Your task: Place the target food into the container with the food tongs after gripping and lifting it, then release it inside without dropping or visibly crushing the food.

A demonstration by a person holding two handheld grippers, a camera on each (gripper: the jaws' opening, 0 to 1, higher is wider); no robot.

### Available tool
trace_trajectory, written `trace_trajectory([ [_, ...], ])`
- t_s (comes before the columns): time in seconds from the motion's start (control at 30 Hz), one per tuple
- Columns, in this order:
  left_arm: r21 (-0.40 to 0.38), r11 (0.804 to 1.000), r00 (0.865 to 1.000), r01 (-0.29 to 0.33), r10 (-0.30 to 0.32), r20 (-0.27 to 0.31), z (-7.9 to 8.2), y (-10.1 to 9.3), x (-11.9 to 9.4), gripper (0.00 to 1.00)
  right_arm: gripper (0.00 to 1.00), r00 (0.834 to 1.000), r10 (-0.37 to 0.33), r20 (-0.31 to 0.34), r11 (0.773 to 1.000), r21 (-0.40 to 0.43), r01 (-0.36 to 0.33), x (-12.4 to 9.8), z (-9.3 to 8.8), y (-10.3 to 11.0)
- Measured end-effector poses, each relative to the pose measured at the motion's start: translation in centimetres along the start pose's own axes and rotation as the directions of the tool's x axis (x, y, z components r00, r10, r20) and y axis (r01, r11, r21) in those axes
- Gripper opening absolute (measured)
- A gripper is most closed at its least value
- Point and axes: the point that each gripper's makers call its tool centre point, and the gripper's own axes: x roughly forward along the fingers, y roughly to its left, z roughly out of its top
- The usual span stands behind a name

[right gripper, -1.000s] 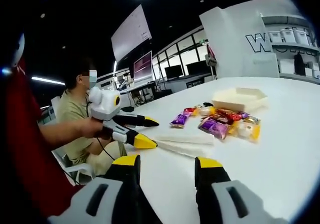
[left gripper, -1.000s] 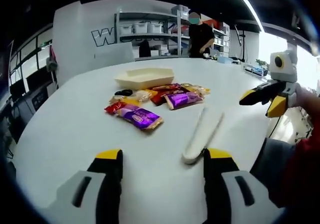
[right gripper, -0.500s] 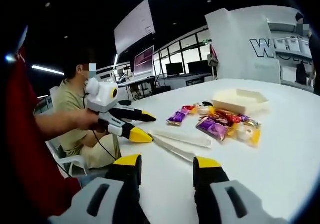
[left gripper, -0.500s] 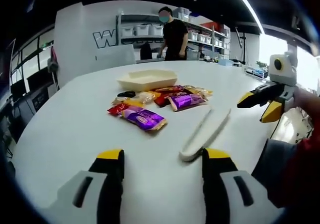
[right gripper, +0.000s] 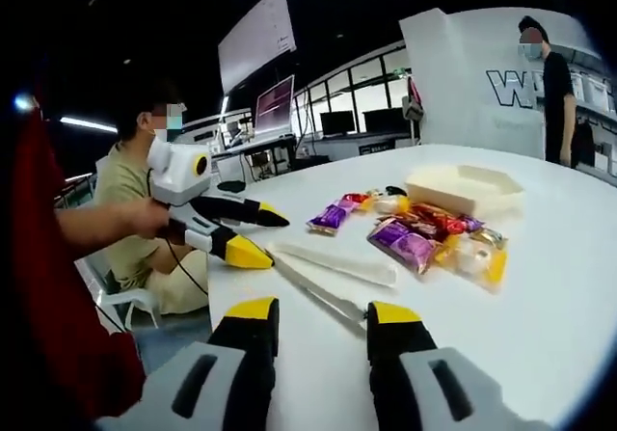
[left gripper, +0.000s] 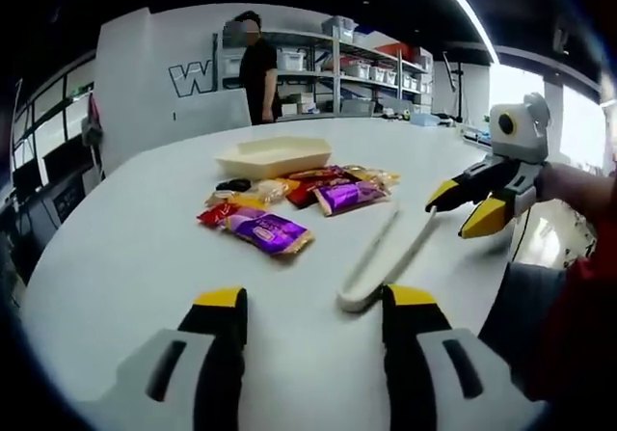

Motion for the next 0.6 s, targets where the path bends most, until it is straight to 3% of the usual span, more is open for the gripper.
trace_trajectory([
  [0.23,0.012,0.999,1.000,0.030,-0.030,0.002,0.0,-0.8,0.0,0.44,0.19,1.000,0.012,-0.015,1.000,0.003,-0.012,-0.4,-0.5,0.5],
  [0.4,0.068,0.991,0.993,0.117,-0.118,0.005,0.3,-2.5,0.4,0.30,0.17,0.999,0.018,-0.040,1.000,-0.004,-0.018,-0.2,-1.2,0.8],
  [0.6,0.064,0.991,0.993,0.120,-0.120,-0.005,0.2,-2.1,0.8,0.32,0.09,0.999,0.000,-0.050,0.997,-0.075,-0.003,0.5,-1.1,0.6],
])
